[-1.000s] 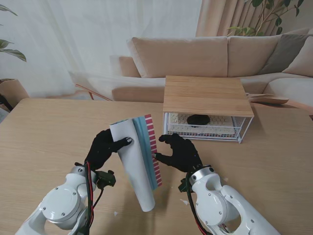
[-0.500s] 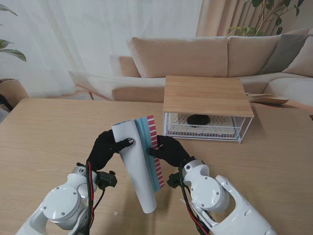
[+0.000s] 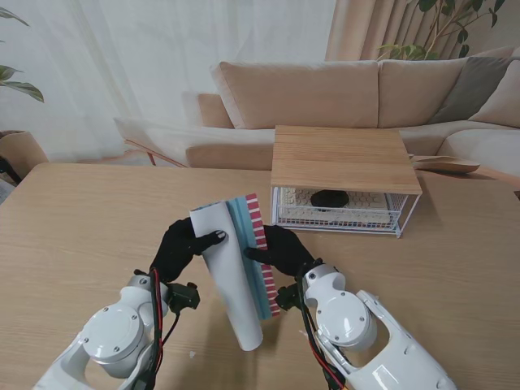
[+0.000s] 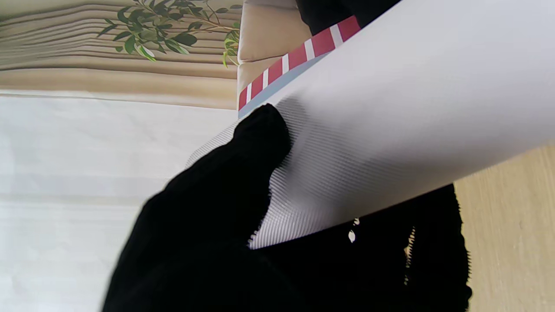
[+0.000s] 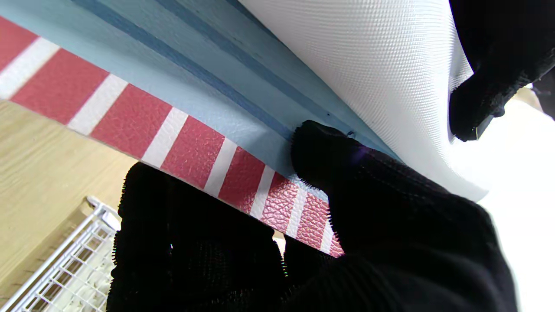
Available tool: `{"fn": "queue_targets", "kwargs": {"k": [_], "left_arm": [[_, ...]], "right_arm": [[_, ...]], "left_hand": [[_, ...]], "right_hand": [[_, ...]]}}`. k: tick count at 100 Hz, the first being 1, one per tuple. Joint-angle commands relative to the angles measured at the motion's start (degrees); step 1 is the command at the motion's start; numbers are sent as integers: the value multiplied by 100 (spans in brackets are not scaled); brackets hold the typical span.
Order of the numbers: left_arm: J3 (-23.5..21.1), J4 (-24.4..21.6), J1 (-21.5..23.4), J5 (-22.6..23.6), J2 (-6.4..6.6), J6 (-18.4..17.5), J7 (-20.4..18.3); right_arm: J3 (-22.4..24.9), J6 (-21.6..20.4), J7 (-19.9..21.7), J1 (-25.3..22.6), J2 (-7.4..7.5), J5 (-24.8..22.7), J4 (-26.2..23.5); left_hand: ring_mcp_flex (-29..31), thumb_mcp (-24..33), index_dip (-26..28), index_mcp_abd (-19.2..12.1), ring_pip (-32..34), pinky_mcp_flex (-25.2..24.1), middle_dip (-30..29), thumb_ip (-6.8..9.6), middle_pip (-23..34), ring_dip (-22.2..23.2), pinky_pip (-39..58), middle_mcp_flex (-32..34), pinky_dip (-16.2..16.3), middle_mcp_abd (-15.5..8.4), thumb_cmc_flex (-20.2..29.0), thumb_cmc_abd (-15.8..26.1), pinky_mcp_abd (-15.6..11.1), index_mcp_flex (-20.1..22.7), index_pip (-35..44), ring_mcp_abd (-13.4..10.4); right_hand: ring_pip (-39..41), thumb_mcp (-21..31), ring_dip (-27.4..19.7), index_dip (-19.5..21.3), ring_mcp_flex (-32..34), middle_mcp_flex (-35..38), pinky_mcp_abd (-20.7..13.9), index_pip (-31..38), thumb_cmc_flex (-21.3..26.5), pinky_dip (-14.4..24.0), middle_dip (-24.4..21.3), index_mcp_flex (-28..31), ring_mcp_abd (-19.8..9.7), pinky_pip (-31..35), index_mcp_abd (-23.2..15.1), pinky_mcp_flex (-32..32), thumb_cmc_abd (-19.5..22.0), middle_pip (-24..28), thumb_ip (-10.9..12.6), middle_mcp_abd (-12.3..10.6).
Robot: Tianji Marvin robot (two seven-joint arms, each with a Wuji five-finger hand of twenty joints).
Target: Unroll the mouse pad and set up the keyboard and mouse from the tabletop organizer
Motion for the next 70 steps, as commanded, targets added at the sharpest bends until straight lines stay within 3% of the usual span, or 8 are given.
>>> {"fn": "queue_targets", "kwargs": {"k": [1, 22, 44, 70], "left_arm": [[126, 65, -31, -76, -110, 94, 12], [543, 511, -289, -121, -251, 390, 325], [935, 1034, -646, -223, -400, 691, 520], [1298, 1517, -1099, -33, -569, 1073, 765]], "right_arm": [[-17, 49, -16, -39, -85, -46, 23], [-1, 548, -200, -101, -91, -571, 71], [8, 1333, -174, -192, -16, -1353, 36], [-50, 2628, -507, -205, -199, -1316, 41]], "left_hand": [[40, 273, 108, -799, -16, -193, 66, 71, 127, 40, 143, 341, -71, -453, 629, 493, -158, 322, 476, -166], [-99, 189, -62, -821, -130, -393, -75, 108, -27, -86, 92, 292, -87, -446, 623, 522, -135, 356, 365, -137], [-320, -109, -284, -761, -196, -559, -228, 215, -115, -212, 34, 151, -127, -377, 744, 610, -103, 371, 233, -77], [-570, -310, -626, -740, -307, -705, -411, 271, -202, -314, -18, -25, -157, -349, 776, 690, -79, 398, 62, -31]], "right_hand": [[417, 354, 218, 201, 349, 252, 52, 234, 322, 217, 138, 170, 101, 388, -127, 147, -108, 249, -211, 303], [1007, 842, 582, 372, 766, 704, 219, 228, 535, 472, 498, 303, 444, 813, 143, 368, -327, 525, -19, 673], [1062, 1064, 619, 381, 1009, 966, 260, 214, 532, 505, 603, 405, 503, 897, 287, 561, -490, 527, 17, 639], [736, 1008, 472, 450, 1017, 935, 341, 189, 577, 369, 579, 287, 538, 719, 524, 576, -367, 361, -95, 602]]}}
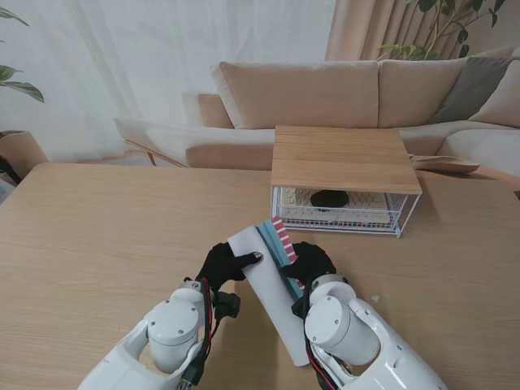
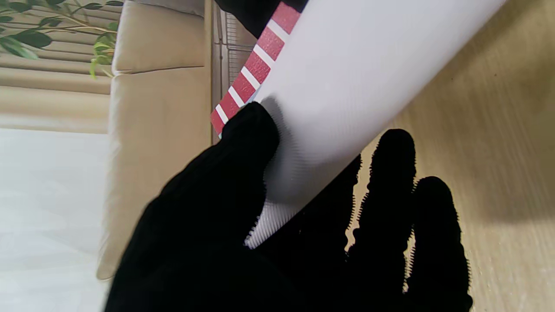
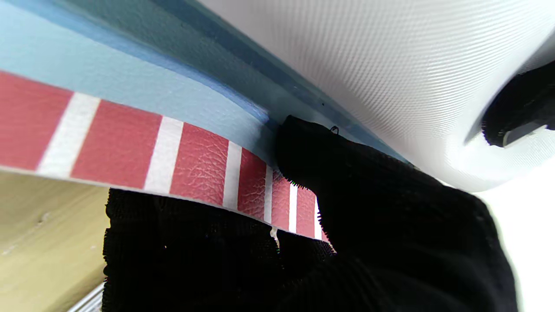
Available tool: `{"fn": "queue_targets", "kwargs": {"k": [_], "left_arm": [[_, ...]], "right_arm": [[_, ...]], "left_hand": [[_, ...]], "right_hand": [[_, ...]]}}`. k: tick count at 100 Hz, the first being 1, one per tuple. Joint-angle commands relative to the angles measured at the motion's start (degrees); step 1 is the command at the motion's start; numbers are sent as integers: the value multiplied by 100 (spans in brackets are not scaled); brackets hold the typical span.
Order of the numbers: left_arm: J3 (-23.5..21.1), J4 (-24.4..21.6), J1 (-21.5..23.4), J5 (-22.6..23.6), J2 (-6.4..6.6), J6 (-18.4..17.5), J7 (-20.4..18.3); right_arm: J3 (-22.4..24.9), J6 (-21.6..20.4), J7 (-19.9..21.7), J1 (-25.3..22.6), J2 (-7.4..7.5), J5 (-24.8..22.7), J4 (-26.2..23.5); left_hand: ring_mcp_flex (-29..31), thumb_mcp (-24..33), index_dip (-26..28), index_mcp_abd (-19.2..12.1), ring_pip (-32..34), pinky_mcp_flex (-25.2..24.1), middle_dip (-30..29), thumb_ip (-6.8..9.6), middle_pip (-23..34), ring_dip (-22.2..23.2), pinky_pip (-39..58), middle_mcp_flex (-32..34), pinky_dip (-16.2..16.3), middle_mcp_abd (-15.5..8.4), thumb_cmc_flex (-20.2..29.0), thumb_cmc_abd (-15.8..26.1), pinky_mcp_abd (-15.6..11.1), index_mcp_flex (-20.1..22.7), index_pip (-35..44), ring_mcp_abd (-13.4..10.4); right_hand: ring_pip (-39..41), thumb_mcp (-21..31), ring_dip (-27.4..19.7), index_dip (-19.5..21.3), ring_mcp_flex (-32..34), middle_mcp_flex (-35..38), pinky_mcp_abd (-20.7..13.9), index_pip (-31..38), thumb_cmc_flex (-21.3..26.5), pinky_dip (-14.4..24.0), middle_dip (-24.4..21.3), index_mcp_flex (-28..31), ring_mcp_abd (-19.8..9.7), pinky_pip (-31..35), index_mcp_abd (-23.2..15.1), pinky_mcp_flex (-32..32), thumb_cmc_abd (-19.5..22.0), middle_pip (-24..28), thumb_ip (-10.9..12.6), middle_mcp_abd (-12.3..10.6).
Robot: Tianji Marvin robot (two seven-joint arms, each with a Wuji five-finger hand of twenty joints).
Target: Unroll the mouse pad and set up the keyboard and mouse from the tabletop organizer
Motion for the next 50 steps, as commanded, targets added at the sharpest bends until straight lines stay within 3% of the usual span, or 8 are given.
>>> {"fn": "queue_targets", "kwargs": {"k": [1, 11, 16, 20, 24, 33, 41, 50], "left_arm": [[55, 76, -93, 67, -99, 81, -13], [213, 283, -242, 373, -144, 137, 79], [304, 396, -301, 611, -178, 121, 208], [376, 493, -348, 873, -188, 102, 281], [465, 635, -413, 1239, -193, 44, 376], [662, 963, -592, 2130, -136, -145, 436], [845, 1256, -751, 2918, -46, -311, 471], [1011, 1477, -888, 3564, 92, -590, 406]], "right_arm": [[5, 72, 90, -41, -97, 27, 53], [-8, 517, 2, -31, -178, 100, 46], [-7, 664, -48, -26, -212, 128, 55], [-5, 752, -80, -22, -236, 146, 65], [2, 812, -96, -20, -252, 177, 72], [12, 922, -140, -10, -291, 242, 91], [19, 1035, -161, 5, -324, 311, 102], [44, 1120, -204, 13, -374, 466, 108]], "left_hand": [[-136, 333, 13, -564, -20, -88, -47, 274, 55, -79, -23, -36, -78, -95, 781, 488, -63, 349, 303, 7], [-556, 292, -308, -653, -111, -235, -139, 366, -64, -130, -89, -451, -129, -205, 649, 324, -70, 196, 117, -66], [-1276, 1165, -397, -651, -274, -418, -808, 235, 285, -188, -129, -1718, -216, -348, -44, -7, -226, -579, -294, -265], [-2038, 2024, -266, -614, -515, -691, -1197, 482, 359, -326, -215, -2784, -306, -515, -873, -9, -462, -1337, -556, -523], [-2482, 2251, -241, -690, -717, -845, -1360, 501, 311, -490, -284, -3359, -361, -638, -1137, -179, -599, -1828, -624, -691], [-3163, 2423, -387, -811, -1101, -1139, -1662, 443, 176, -866, -564, -4189, -552, -916, -1452, -544, -831, -2499, -873, -1010], [-3644, 2463, -593, -946, -1395, -1148, -2199, 380, -546, -1140, -1060, -4287, -841, -1037, -1699, -801, -923, -2903, -1150, -1242], [-3735, 2462, -763, -1187, -1998, -1110, -2558, 333, -1131, -1494, -1918, -4302, -1282, -1149, -1733, -1072, -1005, -2953, -1367, -1425]], "right_hand": [[-82, 438, -55, 194, 316, 234, -101, 237, 376, 81, 68, 61, 227, 230, -16, 63, 82, 83, 44, 334], [-147, 401, -99, 197, 334, 228, -16, 231, 417, 23, 47, 41, 265, 206, 39, 117, 116, 55, 21, 342], [-175, 396, -122, 198, 372, 243, 11, 234, 421, 1, 33, 44, 272, 209, 31, 161, 105, 42, 19, 344], [-208, 404, -151, 196, 424, 269, 32, 235, 417, -26, 10, 45, 268, 211, 21, 201, 91, 25, 16, 319], [-229, 408, -170, 192, 430, 279, 41, 236, 411, -47, 0, 49, 249, 212, 26, 213, 87, 20, 11, 311], [-228, 406, -176, 188, 431, 272, 38, 236, 409, -60, -2, 48, 245, 219, 18, 229, 96, 19, 6, 310], [-230, 400, -184, 185, 440, 264, 38, 234, 399, -76, -5, 41, 233, 222, 19, 241, 110, 18, 1, 295], [-237, 391, -192, 185, 438, 250, 43, 235, 405, -89, -7, 32, 245, 227, 23, 247, 129, 16, -2, 290]]}}
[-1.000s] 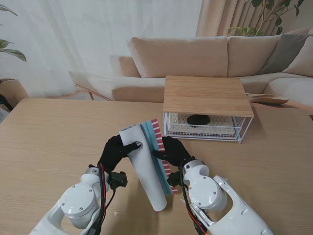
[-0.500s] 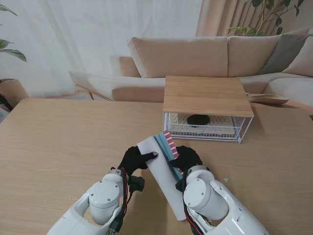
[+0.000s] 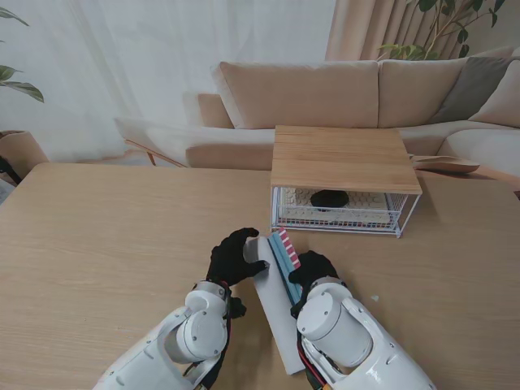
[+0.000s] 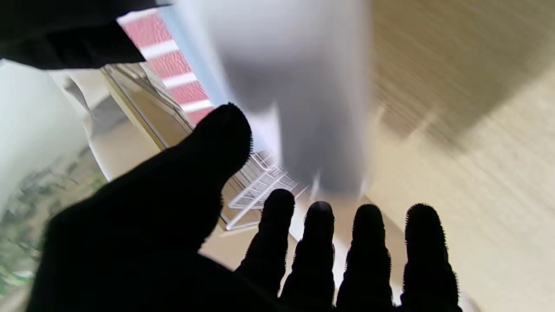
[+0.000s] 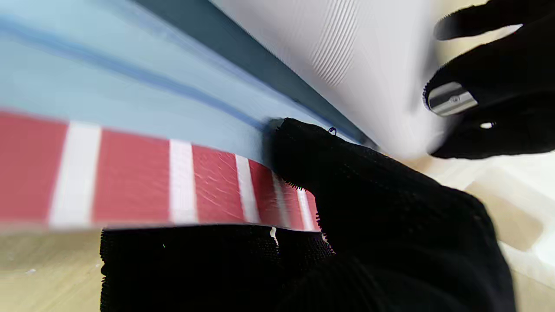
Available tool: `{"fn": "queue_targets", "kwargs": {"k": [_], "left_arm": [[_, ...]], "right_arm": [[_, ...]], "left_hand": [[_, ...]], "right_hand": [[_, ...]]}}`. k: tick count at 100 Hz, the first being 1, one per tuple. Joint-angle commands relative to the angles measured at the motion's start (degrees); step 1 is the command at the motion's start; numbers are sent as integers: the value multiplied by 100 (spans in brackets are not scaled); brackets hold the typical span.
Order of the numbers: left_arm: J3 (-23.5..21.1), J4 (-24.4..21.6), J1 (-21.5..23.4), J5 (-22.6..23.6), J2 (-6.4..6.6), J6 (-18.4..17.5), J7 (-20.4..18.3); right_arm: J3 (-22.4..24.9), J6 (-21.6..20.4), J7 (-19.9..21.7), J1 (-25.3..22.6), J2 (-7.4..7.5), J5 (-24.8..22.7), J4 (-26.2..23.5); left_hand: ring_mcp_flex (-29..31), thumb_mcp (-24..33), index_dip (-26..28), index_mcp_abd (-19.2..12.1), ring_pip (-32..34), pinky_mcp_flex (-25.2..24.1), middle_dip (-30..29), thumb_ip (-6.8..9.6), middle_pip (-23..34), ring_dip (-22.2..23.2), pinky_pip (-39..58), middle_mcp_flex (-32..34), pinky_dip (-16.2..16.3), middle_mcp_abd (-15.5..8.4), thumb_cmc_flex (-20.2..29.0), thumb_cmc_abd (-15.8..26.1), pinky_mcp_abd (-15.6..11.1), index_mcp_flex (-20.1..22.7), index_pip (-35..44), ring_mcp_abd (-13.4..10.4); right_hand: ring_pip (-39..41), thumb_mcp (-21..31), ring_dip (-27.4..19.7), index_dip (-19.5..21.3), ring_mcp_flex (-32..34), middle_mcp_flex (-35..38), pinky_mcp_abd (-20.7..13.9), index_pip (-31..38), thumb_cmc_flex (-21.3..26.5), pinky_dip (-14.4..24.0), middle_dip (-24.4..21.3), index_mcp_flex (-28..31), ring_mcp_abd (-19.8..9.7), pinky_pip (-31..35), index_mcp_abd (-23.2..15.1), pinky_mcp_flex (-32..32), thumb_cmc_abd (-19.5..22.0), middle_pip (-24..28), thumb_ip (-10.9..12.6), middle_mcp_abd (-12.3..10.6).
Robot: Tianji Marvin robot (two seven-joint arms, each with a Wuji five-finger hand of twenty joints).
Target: Unroll the mouse pad and set up the keyboard and mouse from the tabletop organizer
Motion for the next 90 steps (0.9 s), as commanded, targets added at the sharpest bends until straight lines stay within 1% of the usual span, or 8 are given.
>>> {"fn": "queue_targets", "kwargs": {"k": [1, 10, 17, 30, 37, 44, 69, 90], "left_arm": [[37, 54, -62, 41, 153, -144, -156], [197, 239, -193, 536, 276, -408, -262], [291, 351, -272, 873, 341, -597, -239], [349, 402, -330, 1141, 488, -997, -458], [351, 377, -305, 1148, 557, -1174, -668], [370, 383, -272, 1168, 617, -1333, -832], [355, 484, -100, 1343, 840, -1815, -1315], [-194, 171, 134, 1677, 1103, -2190, -1904]], "right_arm": [[25, 69, 16, -17, -99, 118, 0], [42, 178, -36, -12, -153, 235, 1], [61, 244, -138, -15, -212, 317, 3], [99, 330, -211, -17, -263, 409, -9], [104, 356, -230, -23, -269, 382, -10], [119, 369, -266, -45, -276, 346, -8], [211, 297, -368, -109, -267, 232, -4], [312, 171, -584, -169, -300, 175, 42]], "left_hand": [[-196, 254, -121, -429, -333, -13, -212, 219, -343, -173, -551, -136, -279, -309, -34, -346, -252, -231, -149, -277], [-299, 194, -182, -725, -1054, 43, -459, 192, -782, -258, -1785, -177, -660, -390, -114, -376, -391, -215, -239, -459], [-414, 264, -190, -916, -1397, 52, -517, 207, -891, -73, -2561, -209, -653, -454, -88, -366, -513, -47, -259, -577], [-229, 500, -12, -930, -764, 95, 100, 224, 244, 295, -2256, -82, -67, -601, 49, -406, -553, 1060, -34, -609], [-134, 611, 74, -898, -247, 118, 442, 234, 878, 124, -1788, -104, -195, -661, 103, -329, -573, 1579, 10, -651], [-72, 663, 153, -773, 130, 114, 494, 238, 973, -73, -1272, 82, -411, -702, 136, -242, -644, 2061, 119, -698], [-51, 627, 116, -525, 410, 83, 521, 249, 1002, -272, -1023, 202, -450, -714, 85, 185, -634, 2012, -5, -746], [-41, 518, 56, -649, 470, 69, 482, 269, 920, -415, -1313, 369, -657, -808, 76, 472, -510, 2115, -114, -852]], "right_hand": [[-36, 354, -49, 179, 269, 187, -92, 242, 382, -63, -48, 35, 197, 228, -74, 89, 129, 21, -3, 288], [-47, 333, -64, 177, 278, 186, -99, 239, 369, -85, -54, 20, 170, 241, -79, 122, 144, 20, -9, 276], [-59, 315, -76, 179, 286, 165, -86, 234, 356, -108, -61, -11, 154, 239, -96, 166, 191, 10, -18, 247], [-78, 278, -94, 192, 288, 138, -68, 234, 376, -144, -58, -43, 129, 227, -110, 177, 244, 17, -26, 234], [-78, 268, -97, 195, 288, 133, -50, 235, 386, -155, -59, -44, 129, 236, -110, 207, 259, 19, -28, 231], [-85, 262, -105, 202, 299, 131, -39, 235, 389, -168, -61, -59, 140, 233, -99, 211, 272, 19, -29, 234], [-99, 263, -119, 230, 294, 96, -39, 246, 410, -196, -53, -88, 149, 238, -71, 200, 307, 36, -23, 233], [-101, 267, -127, 269, 291, 81, -51, 262, 410, -215, -48, -117, 108, 256, -74, 224, 333, 65, -19, 212]]}}
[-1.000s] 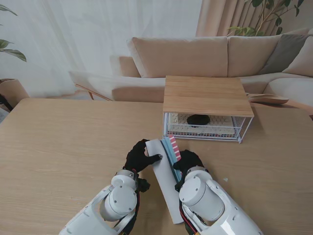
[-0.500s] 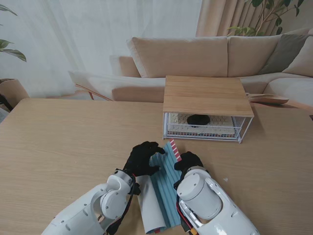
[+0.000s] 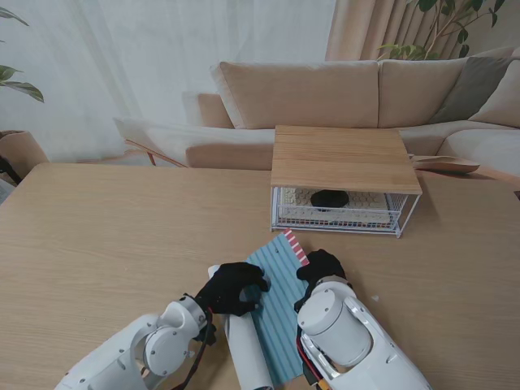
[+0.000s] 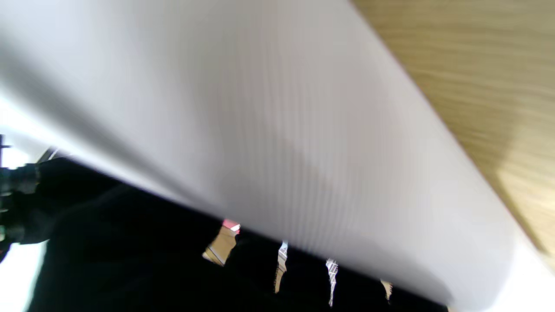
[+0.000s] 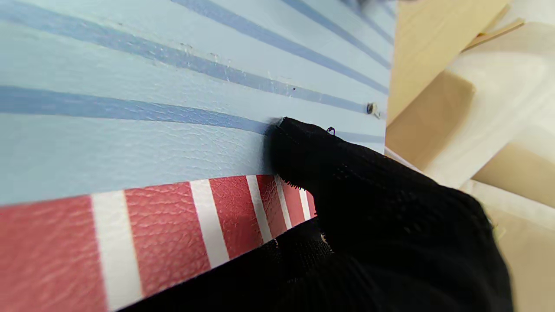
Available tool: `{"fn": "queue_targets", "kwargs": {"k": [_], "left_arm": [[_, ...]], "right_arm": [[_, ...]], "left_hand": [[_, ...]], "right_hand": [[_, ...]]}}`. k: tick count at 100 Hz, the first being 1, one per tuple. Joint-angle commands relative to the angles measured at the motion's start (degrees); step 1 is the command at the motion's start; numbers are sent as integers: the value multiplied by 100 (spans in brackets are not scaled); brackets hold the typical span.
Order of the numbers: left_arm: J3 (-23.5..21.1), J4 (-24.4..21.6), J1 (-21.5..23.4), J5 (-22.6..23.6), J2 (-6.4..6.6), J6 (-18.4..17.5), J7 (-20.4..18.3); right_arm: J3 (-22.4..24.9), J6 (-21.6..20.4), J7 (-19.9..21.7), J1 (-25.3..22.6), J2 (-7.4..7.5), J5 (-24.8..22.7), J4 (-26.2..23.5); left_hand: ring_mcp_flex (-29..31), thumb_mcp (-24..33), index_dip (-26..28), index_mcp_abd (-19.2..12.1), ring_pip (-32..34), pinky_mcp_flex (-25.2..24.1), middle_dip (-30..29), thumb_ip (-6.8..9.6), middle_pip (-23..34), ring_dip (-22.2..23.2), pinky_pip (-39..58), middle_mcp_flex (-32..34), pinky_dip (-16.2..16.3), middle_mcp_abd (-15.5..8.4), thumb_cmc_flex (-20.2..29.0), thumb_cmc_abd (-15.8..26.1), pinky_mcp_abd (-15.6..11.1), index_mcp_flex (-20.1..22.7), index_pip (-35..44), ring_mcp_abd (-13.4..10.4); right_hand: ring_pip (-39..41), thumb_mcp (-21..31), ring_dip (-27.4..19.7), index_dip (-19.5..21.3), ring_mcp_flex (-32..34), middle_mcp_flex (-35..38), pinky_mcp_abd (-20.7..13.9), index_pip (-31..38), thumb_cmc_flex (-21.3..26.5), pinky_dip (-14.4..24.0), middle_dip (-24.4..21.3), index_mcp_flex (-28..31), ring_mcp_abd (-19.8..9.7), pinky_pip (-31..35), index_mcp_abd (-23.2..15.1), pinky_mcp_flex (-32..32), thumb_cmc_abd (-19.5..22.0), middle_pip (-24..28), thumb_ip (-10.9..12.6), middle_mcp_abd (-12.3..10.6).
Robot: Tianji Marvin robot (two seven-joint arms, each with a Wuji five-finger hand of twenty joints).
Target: Unroll the mouse pad and set up the keyboard and mouse from the tabletop organizer
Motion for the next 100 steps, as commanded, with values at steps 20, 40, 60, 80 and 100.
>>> {"fn": "queue_targets", "kwargs": {"k": [20, 40, 60, 80, 100], "left_arm": [[-722, -338, 199, 593, 399, -567, -653], [-879, -367, 69, 686, 425, -496, -805], [-670, -295, -186, 666, 388, -320, -752], [-664, -374, -271, 808, 438, -513, -882], [-967, -698, -18, 674, 406, -405, -871]], "right_arm": [[210, -144, -282, -131, -87, -95, 10], [379, -276, -559, -245, -115, -207, -9], [603, -371, -910, -487, -162, -303, -90], [750, -401, -1064, -629, -186, -314, -161], [759, -414, -1134, -662, -215, -250, -165]], "left_hand": [[38, -21, -61, -341, 130, 105, 15, 197, -50, -137, 93, 192, -152, -404, 307, 376, 459, 248, -29, -343], [44, -104, -97, -408, 97, 108, -14, 144, -116, -200, 28, 198, -189, -418, 345, 383, 446, 292, -61, -352], [45, -270, -129, -481, 87, 112, -18, -28, -126, -227, 10, 206, -199, -422, 428, 380, 447, 385, -23, -363], [91, -673, -239, -823, 99, 111, -43, -242, -175, -245, -29, 350, -219, -511, 658, 506, 458, 576, 27, -411], [95, -835, -318, -730, 66, 119, -58, -197, -213, -275, -83, 346, -247, -470, 820, 725, 475, 456, -83, -414]], "right_hand": [[-39, 321, -57, 238, 265, 63, -116, 293, 347, -83, 17, -76, 73, 258, -191, 178, 341, 77, -15, 193], [-148, 261, -107, 297, 282, -8, -153, 298, 325, -164, -1, -185, -55, 200, -221, 256, 462, 75, -2, 76], [-345, -53, -152, 379, 139, -234, -224, 334, 425, -332, -41, -479, -176, 12, -219, 215, 760, 83, 54, -12], [-379, -131, -159, 359, 53, -321, -267, 399, 421, -391, -72, -586, -214, -64, -243, 149, 846, 125, 52, -26], [-333, -159, -140, 306, -2, -347, -304, 442, 432, -403, -89, -591, -195, -46, -256, 85, 846, 166, 65, -8]]}}
